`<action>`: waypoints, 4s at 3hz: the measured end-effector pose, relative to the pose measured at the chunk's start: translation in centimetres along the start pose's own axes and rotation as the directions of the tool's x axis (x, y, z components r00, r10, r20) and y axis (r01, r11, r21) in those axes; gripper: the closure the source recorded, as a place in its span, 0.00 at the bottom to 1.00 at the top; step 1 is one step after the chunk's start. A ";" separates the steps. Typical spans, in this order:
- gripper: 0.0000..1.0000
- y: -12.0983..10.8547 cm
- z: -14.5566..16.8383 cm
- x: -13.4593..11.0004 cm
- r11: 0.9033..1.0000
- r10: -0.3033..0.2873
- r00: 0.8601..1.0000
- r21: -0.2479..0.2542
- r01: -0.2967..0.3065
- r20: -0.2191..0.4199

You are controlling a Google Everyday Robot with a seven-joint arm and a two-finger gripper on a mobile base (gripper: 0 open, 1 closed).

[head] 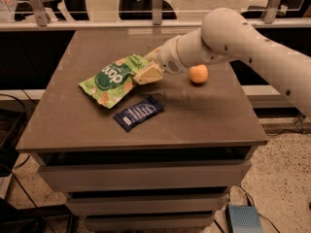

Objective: Move green rice chip bag near rxbar blueberry

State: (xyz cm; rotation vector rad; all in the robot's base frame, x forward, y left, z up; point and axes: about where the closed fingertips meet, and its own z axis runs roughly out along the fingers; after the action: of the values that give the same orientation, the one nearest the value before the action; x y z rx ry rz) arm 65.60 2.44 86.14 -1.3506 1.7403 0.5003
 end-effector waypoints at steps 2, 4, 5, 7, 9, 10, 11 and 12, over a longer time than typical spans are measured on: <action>1.00 3.8 -3.3 1.9 0.999 0.030 0.998 0.019 -0.029 -0.050; 0.83 6.2 -4.4 3.0 0.996 0.081 0.992 0.031 -0.078 -0.095; 0.59 6.4 -4.2 3.0 0.994 0.106 0.988 0.039 -0.102 -0.114; 0.13 6.6 -4.1 2.9 0.987 0.151 0.978 0.069 -0.142 -0.142; 0.00 6.8 -4.2 3.0 0.984 0.169 0.974 0.080 -0.158 -0.149; 0.00 6.5 -5.5 3.6 0.980 0.180 0.974 0.106 -0.167 -0.135; 0.00 6.1 -8.4 5.7 0.969 0.204 0.973 0.167 -0.184 -0.112; 0.00 5.6 -12.5 8.1 0.943 0.232 0.970 0.261 -0.206 -0.072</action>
Offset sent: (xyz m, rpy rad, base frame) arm -0.0823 -0.0397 -0.0072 -0.0618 0.0481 -0.0803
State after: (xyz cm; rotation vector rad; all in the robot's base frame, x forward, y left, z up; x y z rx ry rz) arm 55.32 -9.69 85.45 -1.0244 1.9770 0.3217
